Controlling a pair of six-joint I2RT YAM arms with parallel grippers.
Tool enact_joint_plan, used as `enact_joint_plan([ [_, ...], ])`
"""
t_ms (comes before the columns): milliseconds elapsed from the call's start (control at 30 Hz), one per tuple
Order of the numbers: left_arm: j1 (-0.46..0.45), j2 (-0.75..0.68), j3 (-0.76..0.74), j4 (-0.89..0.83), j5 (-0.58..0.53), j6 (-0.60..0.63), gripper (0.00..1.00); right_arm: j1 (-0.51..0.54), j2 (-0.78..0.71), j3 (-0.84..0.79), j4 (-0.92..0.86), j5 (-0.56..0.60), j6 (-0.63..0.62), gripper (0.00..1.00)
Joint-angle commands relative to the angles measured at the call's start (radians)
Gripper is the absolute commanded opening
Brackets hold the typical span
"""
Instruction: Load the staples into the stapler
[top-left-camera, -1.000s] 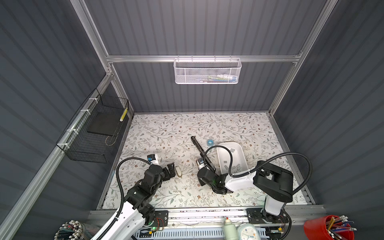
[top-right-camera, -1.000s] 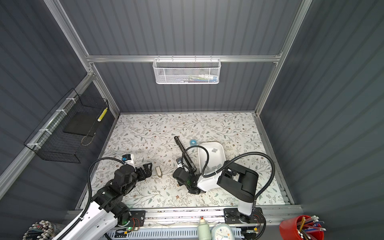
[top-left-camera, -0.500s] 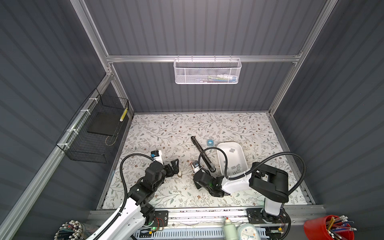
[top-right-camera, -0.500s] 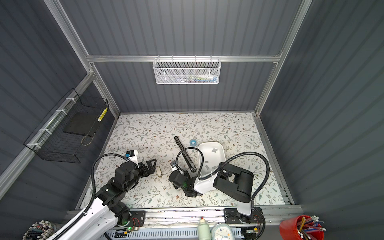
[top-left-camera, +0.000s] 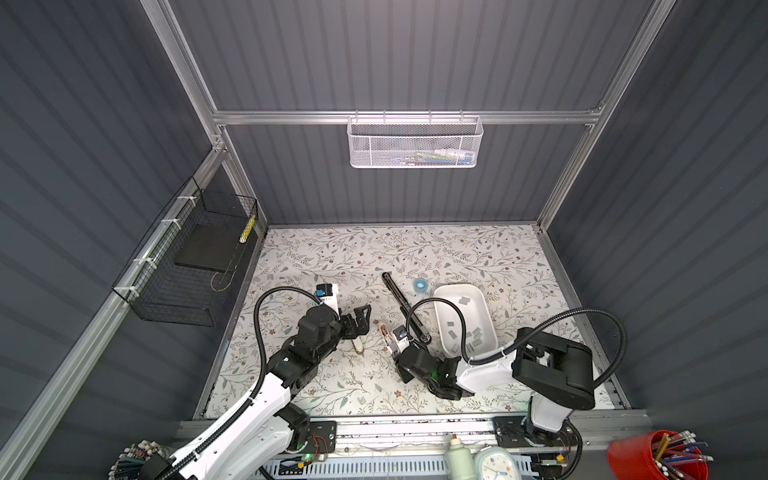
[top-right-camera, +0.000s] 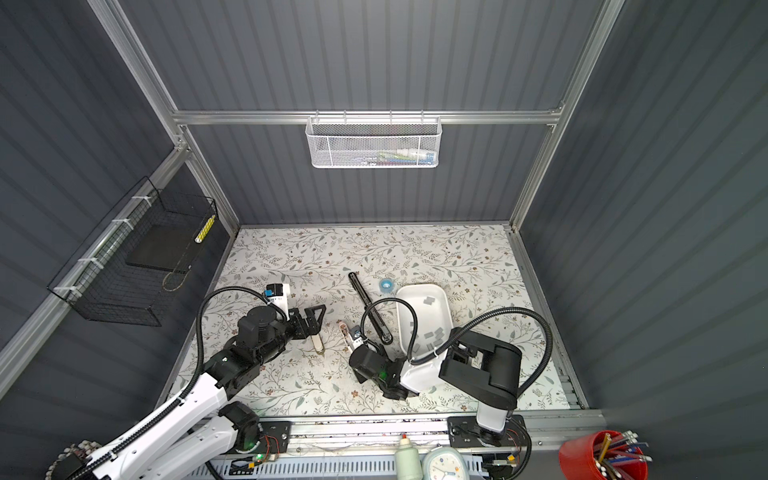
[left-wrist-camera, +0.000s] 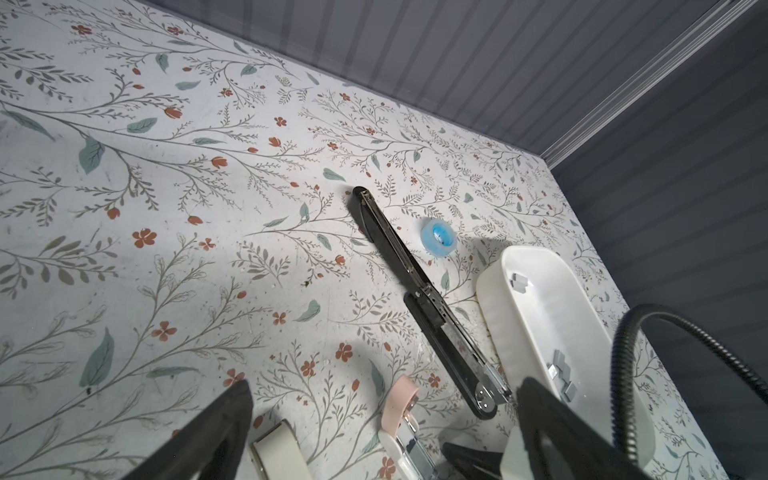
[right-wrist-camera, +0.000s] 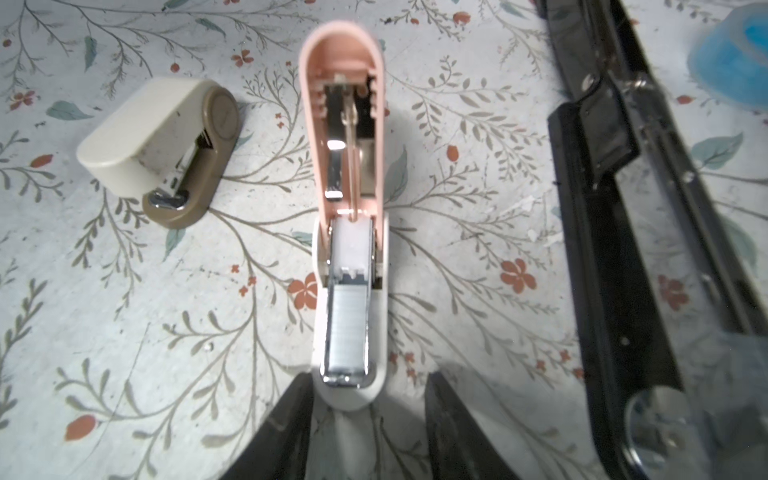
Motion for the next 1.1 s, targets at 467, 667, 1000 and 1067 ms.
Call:
enact_joint_plan([
  [467, -0.002, 0.099, -0.012, -0.006, -0.117, 0.129, 0.99, -0.004, 0.064, 0.064, -0.035, -0.037, 0.012, 0.33],
  [667, 0.009, 0.198, -0.048, 0.131, -0.137, 0.187, 0.96, -0.003, 0.061, 0.046, -0.001, -0.043, 0.015, 0.31],
  [1000, 0.012, 0.388, -0.049, 0.256, -0.099, 0.206, 0.98, -0.004, 0.045, 0.038, -0.010, -0.047, 0.029, 0.29],
  [1067, 0.012, 0.428, -0.045, 0.260, -0.086, 0.196, 0.99, -0.004, 0.046, 0.040, -0.011, -0.049, 0.026, 0.29],
])
